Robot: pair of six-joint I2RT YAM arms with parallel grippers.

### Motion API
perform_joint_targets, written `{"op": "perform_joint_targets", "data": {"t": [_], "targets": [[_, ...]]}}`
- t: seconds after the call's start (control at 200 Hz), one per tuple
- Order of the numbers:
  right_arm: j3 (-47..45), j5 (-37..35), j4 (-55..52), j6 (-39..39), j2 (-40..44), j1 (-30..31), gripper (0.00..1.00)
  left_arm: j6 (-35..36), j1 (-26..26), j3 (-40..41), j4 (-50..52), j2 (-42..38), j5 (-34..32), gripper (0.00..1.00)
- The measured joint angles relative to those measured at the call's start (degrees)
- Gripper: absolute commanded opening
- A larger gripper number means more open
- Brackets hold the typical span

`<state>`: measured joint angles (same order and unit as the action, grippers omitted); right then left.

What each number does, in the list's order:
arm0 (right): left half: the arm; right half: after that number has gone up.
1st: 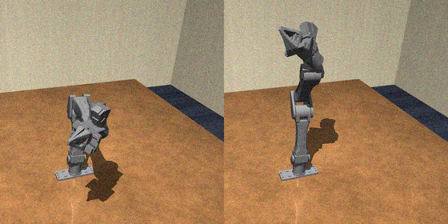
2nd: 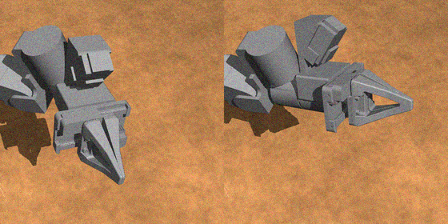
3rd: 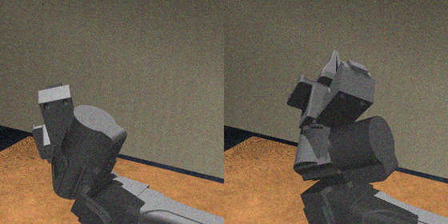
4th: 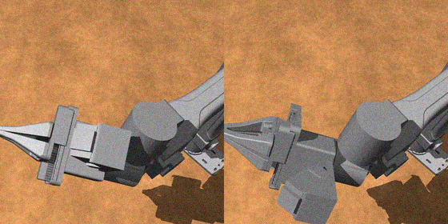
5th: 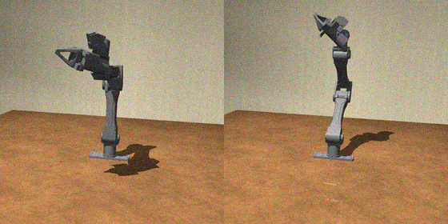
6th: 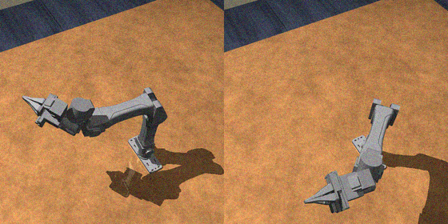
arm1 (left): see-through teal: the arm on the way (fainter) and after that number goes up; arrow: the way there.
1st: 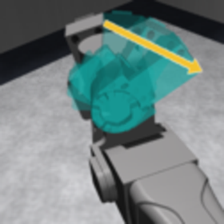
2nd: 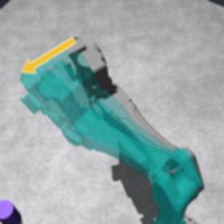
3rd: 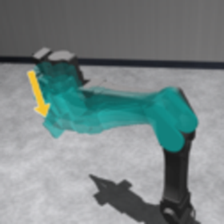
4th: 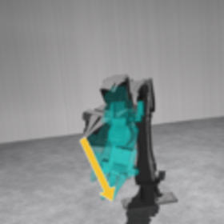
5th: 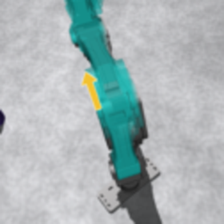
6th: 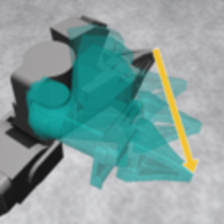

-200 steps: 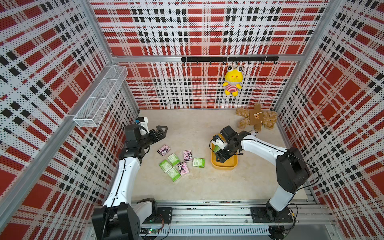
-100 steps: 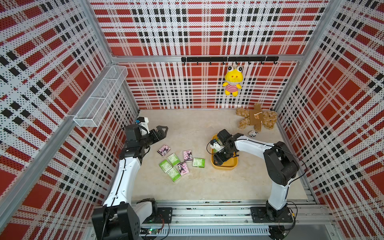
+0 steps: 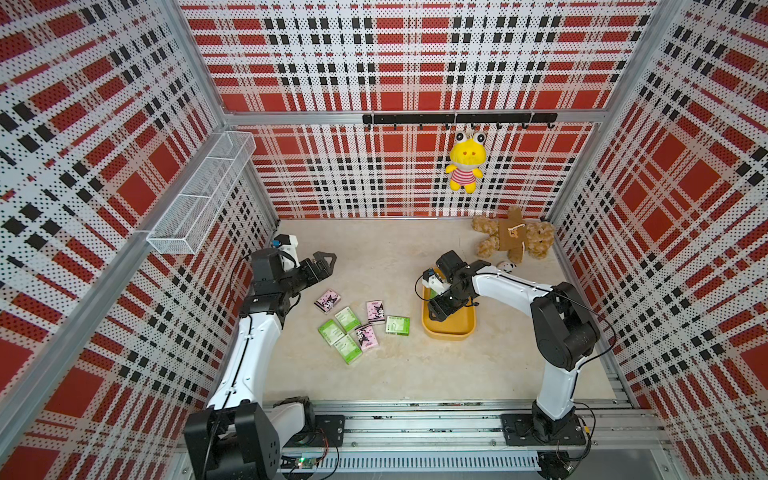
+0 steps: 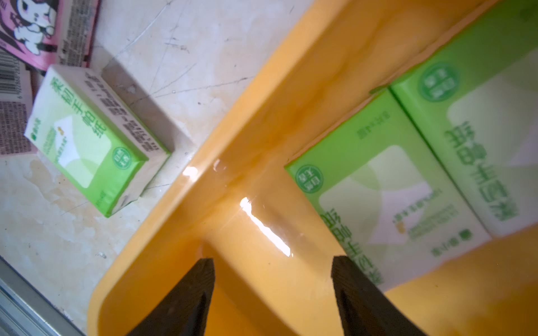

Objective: Put the pocket tissues into the storage box
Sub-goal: Place the pocket tissues in the storage box, then pick up the pocket tissues from the center of the board.

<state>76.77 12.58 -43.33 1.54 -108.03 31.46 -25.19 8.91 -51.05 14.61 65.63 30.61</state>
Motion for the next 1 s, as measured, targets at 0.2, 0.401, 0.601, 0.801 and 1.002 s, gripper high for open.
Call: {"op": "perform_joint_targets", "data": {"t": [0.2,0.401,0.601,0.801,1.002], "targets": [[2.0,-0.6,-0.1,0.8,-0.2,-0.4,0.72,0.0,0.0,0.0,0.0,0.0,0.0,0.99],[2.1,-1.2,-0.4,0.8,1.9,0.4,0.72,0.0,0.0,0.0,0.0,0.0,0.0,1.00],[7.8,-3.8,-1.6,2.4,4.9,7.0,0.73,0.0,0.0,0.0,0.0,0.0,0.0,1.00],[16.3,-4.6,-3.5,4.7,1.7,12.5,0.74,0.0,0.0,0.0,0.0,-0.8,0.0,0.99],[20.5,-6.5,-6.4,7.0,-6.1,14.2,0.75,0.0,0.0,0.0,0.0,-1.8,0.0,0.99]]}}
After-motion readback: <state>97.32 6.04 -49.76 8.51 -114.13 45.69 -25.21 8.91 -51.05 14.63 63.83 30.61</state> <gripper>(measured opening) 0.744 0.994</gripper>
